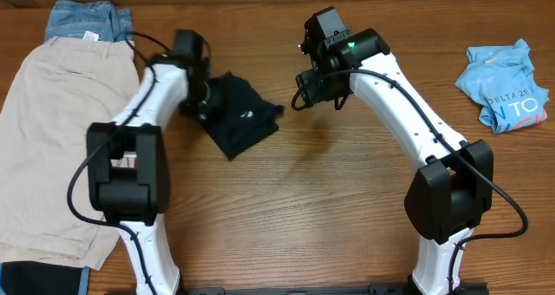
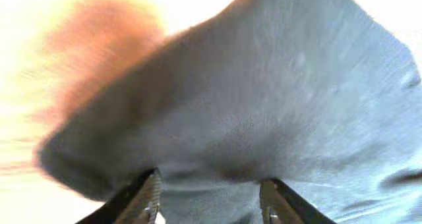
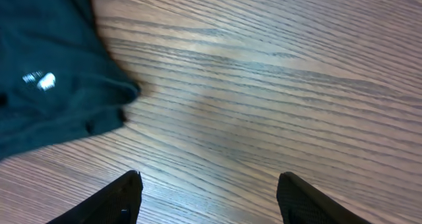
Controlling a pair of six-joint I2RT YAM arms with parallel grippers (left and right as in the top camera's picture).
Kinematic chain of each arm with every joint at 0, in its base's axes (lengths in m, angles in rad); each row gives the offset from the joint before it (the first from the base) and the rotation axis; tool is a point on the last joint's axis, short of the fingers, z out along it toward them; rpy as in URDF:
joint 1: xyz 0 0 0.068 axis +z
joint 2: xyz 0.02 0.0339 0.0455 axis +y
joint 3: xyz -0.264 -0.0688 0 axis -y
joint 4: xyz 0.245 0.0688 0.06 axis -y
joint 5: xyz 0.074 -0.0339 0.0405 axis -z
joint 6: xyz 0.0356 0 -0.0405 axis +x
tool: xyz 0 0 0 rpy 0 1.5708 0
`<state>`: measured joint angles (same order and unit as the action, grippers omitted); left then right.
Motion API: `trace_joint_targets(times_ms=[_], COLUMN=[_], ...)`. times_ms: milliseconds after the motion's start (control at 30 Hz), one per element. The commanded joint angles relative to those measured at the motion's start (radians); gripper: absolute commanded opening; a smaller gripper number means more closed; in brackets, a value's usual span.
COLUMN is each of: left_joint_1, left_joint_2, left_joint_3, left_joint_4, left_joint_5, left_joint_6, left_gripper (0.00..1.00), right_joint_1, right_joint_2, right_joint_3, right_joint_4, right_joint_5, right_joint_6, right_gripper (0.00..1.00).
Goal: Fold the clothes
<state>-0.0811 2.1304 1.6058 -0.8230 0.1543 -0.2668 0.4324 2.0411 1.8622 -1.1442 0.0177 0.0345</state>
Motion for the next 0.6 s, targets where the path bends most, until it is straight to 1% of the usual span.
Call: trace_joint_targets(times_ms=[0,33,133,200,233,267,333,400,467,567], left_joint_1=[0.018,0.018,0.019,0.022,0.023,0.024,0.024,0.033,0.055,0.1], left_joint_2=[0.006,0.005,0.001,0.001,0.001,0.002,0.002,0.002,0.002,0.002], left_joint_3=[0.148,0.19,0.318,0.369,0.372,0.364,0.33,0.307,0.287,0.279], left_joint_4=[-0.09,-0.137,-0.32,-0.455,-0.491,-0.555,-0.573,-0.573,-0.566,-0.56], left_joint_5=[0.032,0.023,-0.017,-0.02,-0.021,-0.027,-0.042,-0.066,-0.085,-0.082], left_joint_6=[0.108,0.111,0.099,0.048,0.034,0.002,-0.028,-0.067,-0.101,-0.112], left_gripper=[0.54,0.54,0.55,0.58,0.59,0.61,0.6,0.61,0.62,0.61], right_joint_1=[-0.002,-0.002,-0.002,-0.002,-0.002,-0.002,-0.002,-0.002,-0.002,-0.002], right_joint_2=[-0.025,-0.025,-0.022,-0.013,-0.004,0.019,0.05,0.086,0.123,0.18], right_joint_3=[0.005,0.005,0.005,0.005,0.005,0.005,0.005,0.005,0.005,0.005], right_joint_4=[0.021,0.029,0.073,0.121,0.142,0.183,0.22,0.249,0.269,0.282], right_joint_5=[-0.013,-0.013,-0.047,-0.135,-0.183,-0.28,-0.344,-0.361,-0.364,-0.414], right_joint_6=[-0.009,-0.009,-0.011,-0.055,-0.08,-0.13,-0.171,-0.197,-0.2,-0.2], right_gripper=[0.74,0.77,0.81,0.82,0.82,0.88,0.94,0.98,0.98,0.98])
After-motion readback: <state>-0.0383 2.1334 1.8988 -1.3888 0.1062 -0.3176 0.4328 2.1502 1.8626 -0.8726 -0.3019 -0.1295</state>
